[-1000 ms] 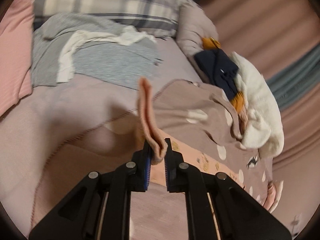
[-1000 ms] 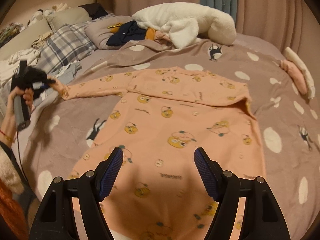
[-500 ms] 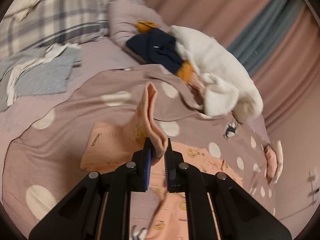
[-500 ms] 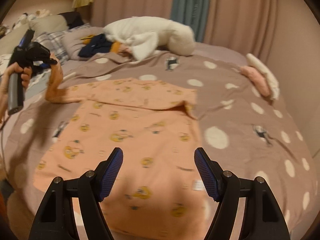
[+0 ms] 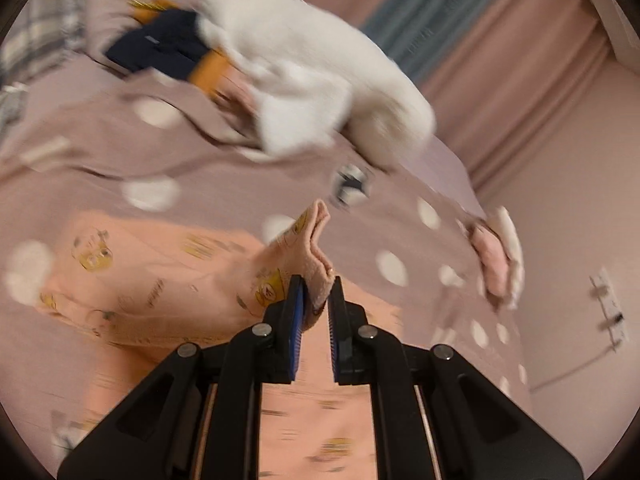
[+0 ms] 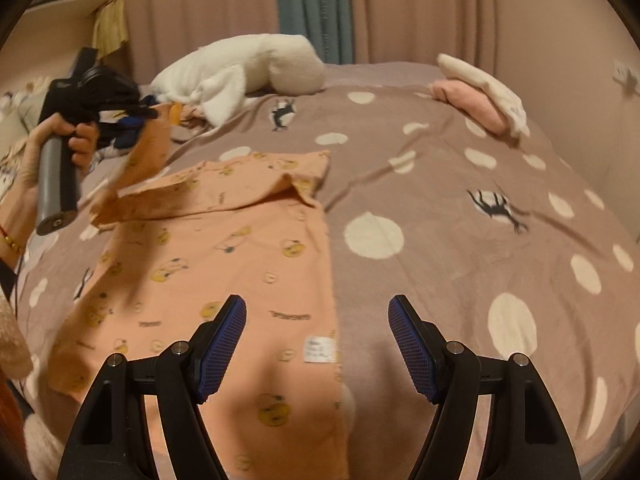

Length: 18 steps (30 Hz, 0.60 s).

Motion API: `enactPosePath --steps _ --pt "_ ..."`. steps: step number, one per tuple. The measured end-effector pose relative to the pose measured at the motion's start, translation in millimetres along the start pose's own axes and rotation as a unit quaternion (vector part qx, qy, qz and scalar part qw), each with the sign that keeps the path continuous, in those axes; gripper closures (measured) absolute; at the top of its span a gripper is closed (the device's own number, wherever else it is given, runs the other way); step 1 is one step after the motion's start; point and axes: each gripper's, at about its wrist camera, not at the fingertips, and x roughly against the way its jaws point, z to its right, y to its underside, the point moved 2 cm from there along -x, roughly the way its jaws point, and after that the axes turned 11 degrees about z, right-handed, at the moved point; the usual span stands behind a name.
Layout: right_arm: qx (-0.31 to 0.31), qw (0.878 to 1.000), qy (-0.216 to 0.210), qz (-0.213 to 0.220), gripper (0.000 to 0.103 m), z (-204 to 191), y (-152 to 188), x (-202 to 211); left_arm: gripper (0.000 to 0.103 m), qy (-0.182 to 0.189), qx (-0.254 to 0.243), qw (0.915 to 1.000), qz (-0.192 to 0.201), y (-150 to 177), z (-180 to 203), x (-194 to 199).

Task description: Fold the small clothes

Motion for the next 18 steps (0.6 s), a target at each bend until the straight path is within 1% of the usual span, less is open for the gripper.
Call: enactPosePath --steps 3,5,8,9,11,12,13,17,18 --pt "-0.029 0.999 -0.015 0.0 0.029 13.7 6.4 -5.8 0.095 0.012 -0.01 0.9997 -0.021 25.3 26.6 -24.9" --pt "-0.047 0.999 -0.024 -0.004 0.029 22.0 9.4 -9.8 0.095 0.017 -0.029 0.9984 -0.045 50.4 44.5 -45.7" --pt "-0.055 0.998 -0.022 -0.004 0.029 29.7 12.1 -10.7 0.094 0.024 -0.042 0.9948 -0.089 84.8 62.5 -69.9" --pt "-0.056 0.998 -0.023 -0.005 0.029 31.3 13.4 -10.2 0.091 0.025 -0.042 0.9934 -0.104 94.6 66.2 -77.0" --pt "-0.057 0.998 -0.028 -0.007 0.029 33.6 15.9 -9.5 0.072 0.036 -0.035 0.9889 -0.14 111.9 71.5 -85.5" --pt "-0.056 0.998 -0.028 -0.008 0.029 34.8 16.7 -9.8 0.068 0.045 -0.029 0.9872 -0.15 116.2 72.6 -86.2" --pt "-0.054 0.998 -0.026 -0.011 0.029 34.9 18.4 -9.1 0.061 0.064 -0.021 0.9849 -0.159 120.9 76.3 -86.2" --pt "-0.054 0.998 -0.026 -0.011 0.029 37.7 22.3 -7.0 0.039 0.083 -0.025 0.9857 -0.145 115.2 87.9 -70.7" --pt "-0.055 0.998 -0.025 -0.011 0.029 38.5 22.7 -6.2 0.036 0.087 -0.026 0.9855 -0.143 109.9 88.2 -64.8"
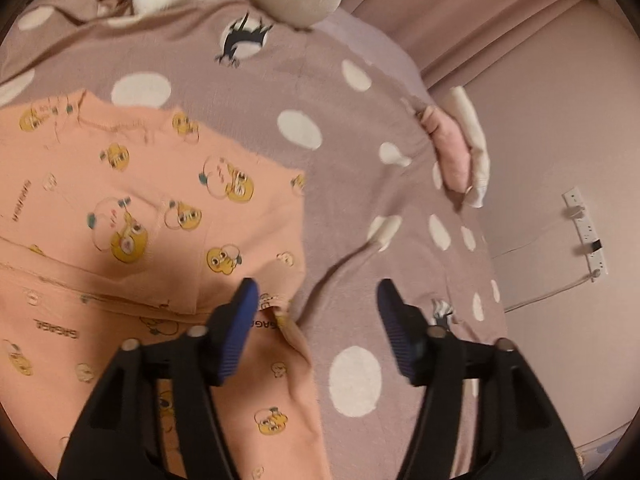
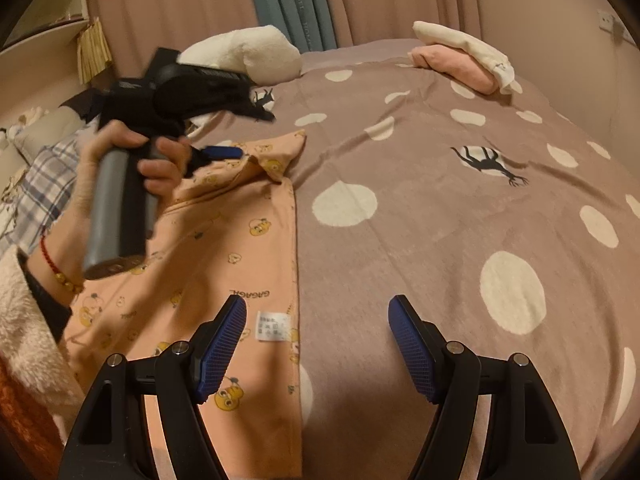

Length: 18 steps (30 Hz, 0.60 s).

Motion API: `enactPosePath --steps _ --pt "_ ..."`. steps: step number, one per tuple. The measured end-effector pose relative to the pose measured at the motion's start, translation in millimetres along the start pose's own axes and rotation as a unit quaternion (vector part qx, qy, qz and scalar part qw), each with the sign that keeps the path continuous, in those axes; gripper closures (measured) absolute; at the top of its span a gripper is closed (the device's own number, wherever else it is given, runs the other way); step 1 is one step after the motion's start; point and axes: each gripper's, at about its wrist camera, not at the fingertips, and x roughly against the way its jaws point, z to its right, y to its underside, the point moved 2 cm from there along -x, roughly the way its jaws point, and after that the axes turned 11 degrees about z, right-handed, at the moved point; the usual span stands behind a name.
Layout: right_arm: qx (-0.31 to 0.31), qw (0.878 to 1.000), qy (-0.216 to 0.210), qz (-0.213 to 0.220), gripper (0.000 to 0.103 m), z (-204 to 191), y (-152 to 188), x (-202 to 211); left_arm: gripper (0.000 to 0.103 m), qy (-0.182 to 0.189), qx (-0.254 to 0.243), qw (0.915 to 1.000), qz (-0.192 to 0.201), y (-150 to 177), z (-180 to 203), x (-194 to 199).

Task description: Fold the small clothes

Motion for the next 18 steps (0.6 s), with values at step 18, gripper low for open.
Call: enactPosePath --steps 18 --pt "-0.082 0.979 -0.184 -0.035 0.029 -22.9 -72.3 -51.3 0.001 -0.186 -0.08 0.9749 0.092 49.7 -131.5 176.0"
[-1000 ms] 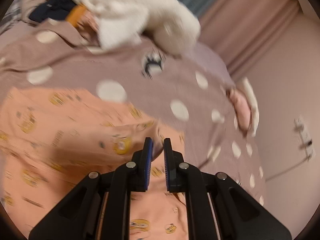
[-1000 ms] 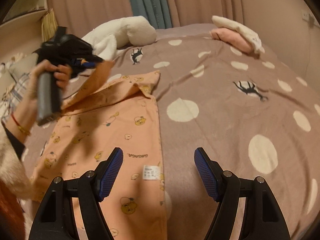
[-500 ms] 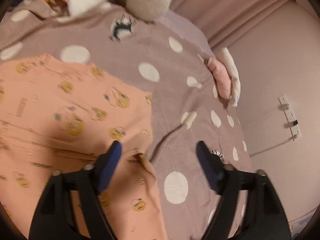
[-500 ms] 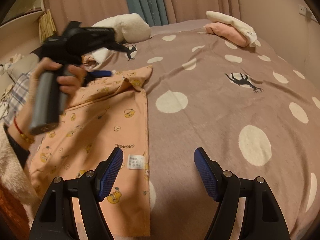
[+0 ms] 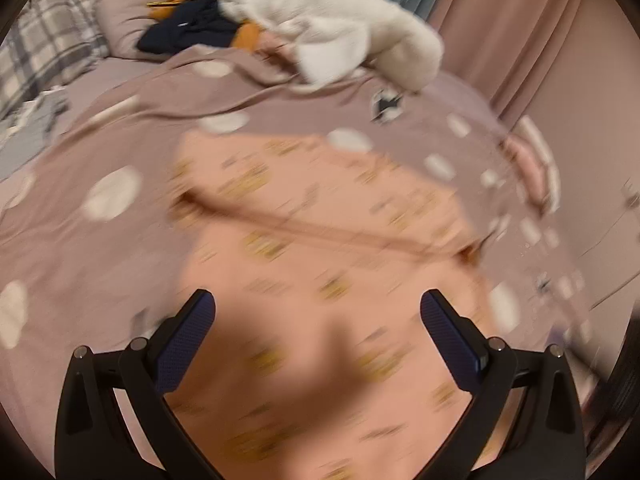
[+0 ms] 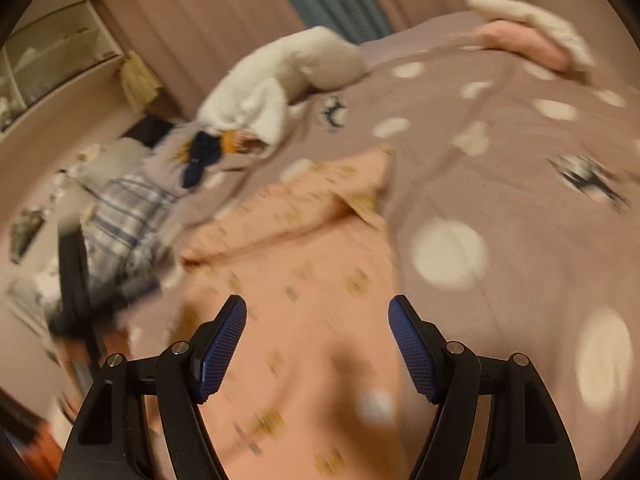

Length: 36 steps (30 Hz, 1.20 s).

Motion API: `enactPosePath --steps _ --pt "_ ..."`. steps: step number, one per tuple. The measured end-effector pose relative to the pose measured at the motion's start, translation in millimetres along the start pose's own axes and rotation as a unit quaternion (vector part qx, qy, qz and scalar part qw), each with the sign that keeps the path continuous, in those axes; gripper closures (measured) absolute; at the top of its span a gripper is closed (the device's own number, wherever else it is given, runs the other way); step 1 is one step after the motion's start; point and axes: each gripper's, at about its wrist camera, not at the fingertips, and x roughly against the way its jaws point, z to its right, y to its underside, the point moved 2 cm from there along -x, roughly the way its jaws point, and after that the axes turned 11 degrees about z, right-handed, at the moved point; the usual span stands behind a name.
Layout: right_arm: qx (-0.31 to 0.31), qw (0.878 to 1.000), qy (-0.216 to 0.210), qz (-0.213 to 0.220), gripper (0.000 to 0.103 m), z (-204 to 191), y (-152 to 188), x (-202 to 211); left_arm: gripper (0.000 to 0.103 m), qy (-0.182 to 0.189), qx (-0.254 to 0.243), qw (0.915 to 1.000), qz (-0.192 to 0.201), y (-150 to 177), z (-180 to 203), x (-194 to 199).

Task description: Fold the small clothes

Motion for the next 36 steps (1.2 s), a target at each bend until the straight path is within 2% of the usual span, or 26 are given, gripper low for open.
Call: enactPosePath --steps 2,3,5,7,10,14,17,18,19,20,23,28,31,33,35,36 --pt "-0.029 0.998 -0.036 -0.031 0.029 -4.6 -21.8 -29.6 0.001 -0.024 -0.011 0.9996 0.007 19.8 -15.1 6.7" --pt "-0.05 0.995 -0.07 -0.048 0.029 -6.8 -35.1 -50.1 0.001 -0.03 -0.017 0.9994 0.01 26.0 -19.9 9.2" --pt "-0.084 0.989 -0.094 -0.076 0.029 -11.8 -48.2 -84.4 0.001 -0.036 -0.035 0.9986 0.018 42.3 -30.7 15.4" --pt "-0.096 0.987 -0.082 -0.099 0.029 -16.2 -55.8 -117.9 0.001 -0.041 -0.037 0.9983 0.017 52.3 -40.7 16.3" --pt "-0.104 0.985 -0.033 -0.131 0.03 -12.8 -55.7 -168.9 0.001 -0.032 -0.027 0.999 -0.012 62.0 -53.1 11.2" --pt "-0.13 0.973 0.037 -0.185 0.045 7.7 -35.8 -218.4 0.001 -0.005 0.023 0.9996 -0.018 67.8 -75.4 12.6" --pt "-0.132 0.978 0.021 -0.161 0.063 3.3 -28.0 -219.7 0.001 0.003 0.04 0.9992 0.006 68.8 -84.0 18.5" --pt "-0.135 0.978 0.011 -0.162 0.084 0.4 -27.8 -220.8 0.001 0.005 0.04 0.9991 0.01 69.4 -84.8 18.2" --pt "-0.139 0.977 0.014 -0.164 0.096 -0.7 -27.9 -223.0 0.001 0.006 0.038 0.9992 0.01 70.0 -85.3 16.6" --pt "-0.137 0.977 0.027 -0.162 0.096 -1.5 -29.0 -224.4 0.001 0.003 0.035 0.9993 0.009 70.6 -84.5 15.4" --pt "-0.11 0.982 0.028 -0.149 0.097 -11.4 -42.9 -224.7 0.001 -0.004 0.024 0.9996 0.012 71.5 -80.6 15.8" --pt "-0.075 0.99 0.052 -0.104 0.097 -10.7 -86.7 -203.0 0.001 0.001 0.028 0.9996 0.005 72.2 -85.8 19.2" --pt "-0.046 0.99 0.107 -0.079 0.097 -1.6 -105.9 -184.8 0.001 0.008 0.036 0.9993 0.001 73.1 -89.5 23.0" --pt "-0.027 0.985 0.156 -0.068 0.097 7.7 -112.3 -174.3 0.001 0.014 0.051 0.9986 -0.002 74.6 -93.0 27.8" --pt "-0.011 0.98 0.186 -0.07 0.097 17.6 -114.2 -163.6 0.001 0.02 0.073 0.9971 -0.006 75.5 -96.7 33.1" --pt "-0.001 0.976 0.203 -0.084 0.097 18.9 -112.6 -160.0 0.001 0.023 0.076 0.9968 -0.011 75.7 -96.4 34.3"
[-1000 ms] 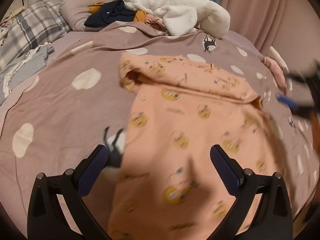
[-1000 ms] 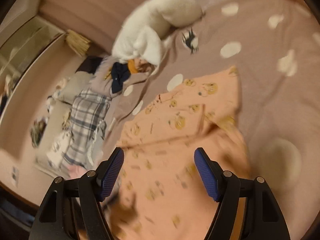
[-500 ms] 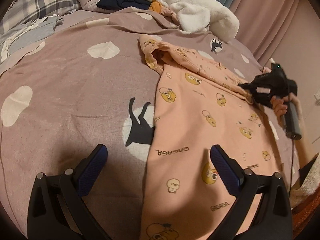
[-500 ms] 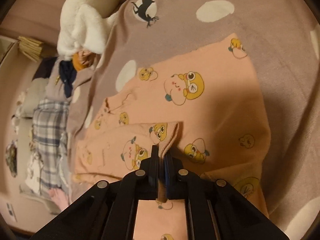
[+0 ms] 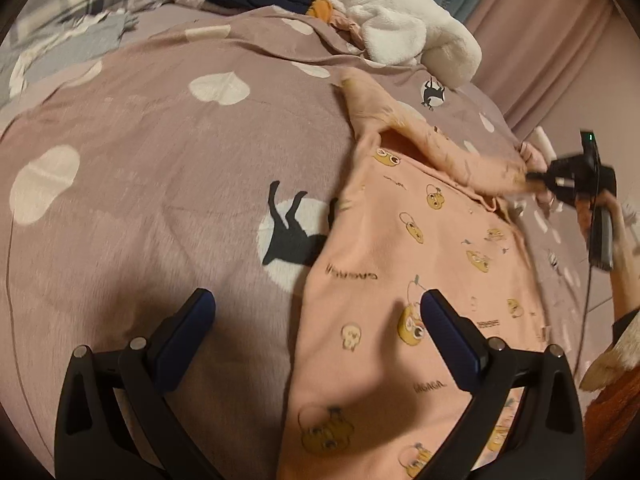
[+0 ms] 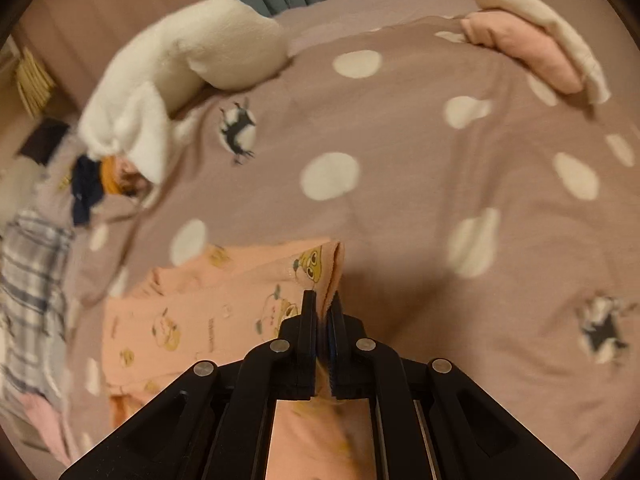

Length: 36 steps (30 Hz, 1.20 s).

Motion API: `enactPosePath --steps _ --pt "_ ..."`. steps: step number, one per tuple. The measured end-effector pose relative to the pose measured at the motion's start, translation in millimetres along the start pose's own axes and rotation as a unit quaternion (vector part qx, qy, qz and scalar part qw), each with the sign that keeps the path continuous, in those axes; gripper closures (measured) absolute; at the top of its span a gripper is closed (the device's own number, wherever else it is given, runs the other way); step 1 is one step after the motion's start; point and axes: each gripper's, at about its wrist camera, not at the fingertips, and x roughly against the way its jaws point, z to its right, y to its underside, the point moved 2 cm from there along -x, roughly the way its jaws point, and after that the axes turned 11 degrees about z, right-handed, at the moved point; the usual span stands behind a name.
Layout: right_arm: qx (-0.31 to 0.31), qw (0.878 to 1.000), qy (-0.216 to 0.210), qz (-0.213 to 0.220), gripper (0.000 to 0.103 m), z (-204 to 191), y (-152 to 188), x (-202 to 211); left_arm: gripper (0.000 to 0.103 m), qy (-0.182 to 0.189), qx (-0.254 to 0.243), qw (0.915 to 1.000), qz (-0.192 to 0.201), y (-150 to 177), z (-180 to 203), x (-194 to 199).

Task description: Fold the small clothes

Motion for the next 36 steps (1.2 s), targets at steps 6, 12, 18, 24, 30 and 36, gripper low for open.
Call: enactPosePath --steps 6,12,18,24,30,36 --pt "0.034 0.999 0.004 0.022 0.029 -0.3 30.0 60.9 0.001 0.01 -0.008 0.9992 -0.039 8.0 12.6 8.4" --pt "0.025 0.999 -0.043 -0.006 0.024 15.1 116.7 119.9 0.001 0.038 0.008 0.9974 -0.061 18.7 17.0 20.3" --pt "-0.017 0.993 -0.097 -0.07 0.024 26.9 203.7 142.2 0.001 0.038 -0.027 0.9976 -0.051 36.9 23.7 28.4" --pt "-0.042 0.991 -0.091 -0.087 0.024 37.2 243.2 144.1 0.001 0.035 -0.056 0.996 -0.061 52.1 35.9 35.1" --pt "-0.107 0.983 -0.123 -0.083 0.024 56.3 260.7 151.0 0.001 0.033 -0.062 0.9955 -0.064 60.3 41.8 39.4" --pt "-0.137 0.974 -0.156 -0.095 0.024 67.7 274.3 153.3 0.002 0.054 -0.005 0.9962 -0.068 56.6 34.6 40.1"
